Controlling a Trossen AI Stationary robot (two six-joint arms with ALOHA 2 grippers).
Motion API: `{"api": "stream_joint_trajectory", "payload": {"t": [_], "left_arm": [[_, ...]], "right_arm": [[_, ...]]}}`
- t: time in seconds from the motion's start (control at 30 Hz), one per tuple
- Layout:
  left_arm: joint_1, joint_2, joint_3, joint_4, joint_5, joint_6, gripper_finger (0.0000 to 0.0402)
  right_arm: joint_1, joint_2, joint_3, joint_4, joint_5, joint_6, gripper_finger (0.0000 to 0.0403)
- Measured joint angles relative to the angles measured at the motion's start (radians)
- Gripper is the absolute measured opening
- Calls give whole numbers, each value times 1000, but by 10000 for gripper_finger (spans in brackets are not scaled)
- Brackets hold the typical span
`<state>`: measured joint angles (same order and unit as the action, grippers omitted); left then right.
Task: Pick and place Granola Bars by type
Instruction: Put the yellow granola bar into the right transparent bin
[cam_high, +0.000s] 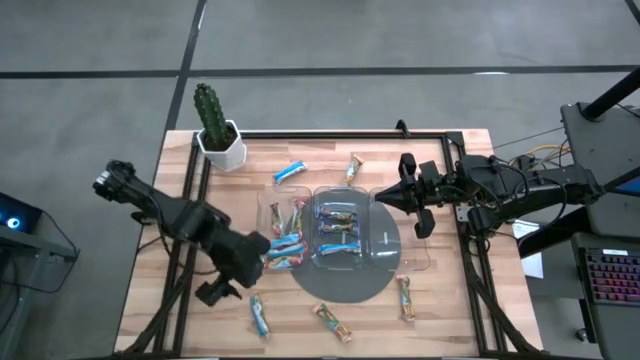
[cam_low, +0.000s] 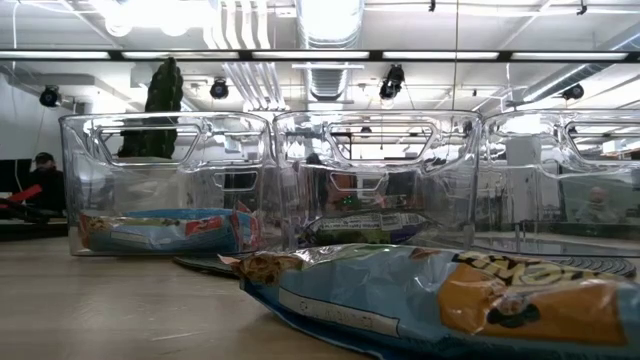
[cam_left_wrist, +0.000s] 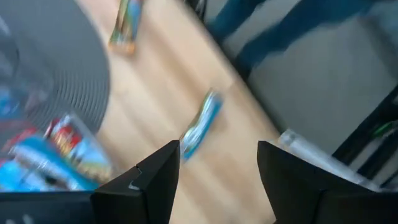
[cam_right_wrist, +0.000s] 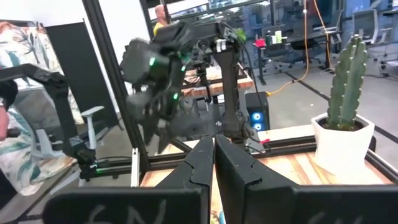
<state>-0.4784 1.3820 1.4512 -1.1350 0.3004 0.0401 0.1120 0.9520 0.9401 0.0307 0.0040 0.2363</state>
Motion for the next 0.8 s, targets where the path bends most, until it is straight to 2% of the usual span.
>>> {"api": "stream_joint_trajectory", "payload": {"t": [0.17, 0.5, 0.63, 0.8], "left_arm": [[-24, 84, -22, -61, -94, 95, 197], [-94, 213, -132, 21, -147, 287, 197], [-138, 240, -169, 76, -169, 291, 197], [-185, 260, -172, 188, -206, 252, 197]], "right_arm": [[1, 0, 0, -2, 3, 0, 9], [0, 0, -1, -76, 128, -9, 9], [1, 0, -1, -80, 124, -8, 9], [1, 0, -1, -80, 40, -12, 9]]}}
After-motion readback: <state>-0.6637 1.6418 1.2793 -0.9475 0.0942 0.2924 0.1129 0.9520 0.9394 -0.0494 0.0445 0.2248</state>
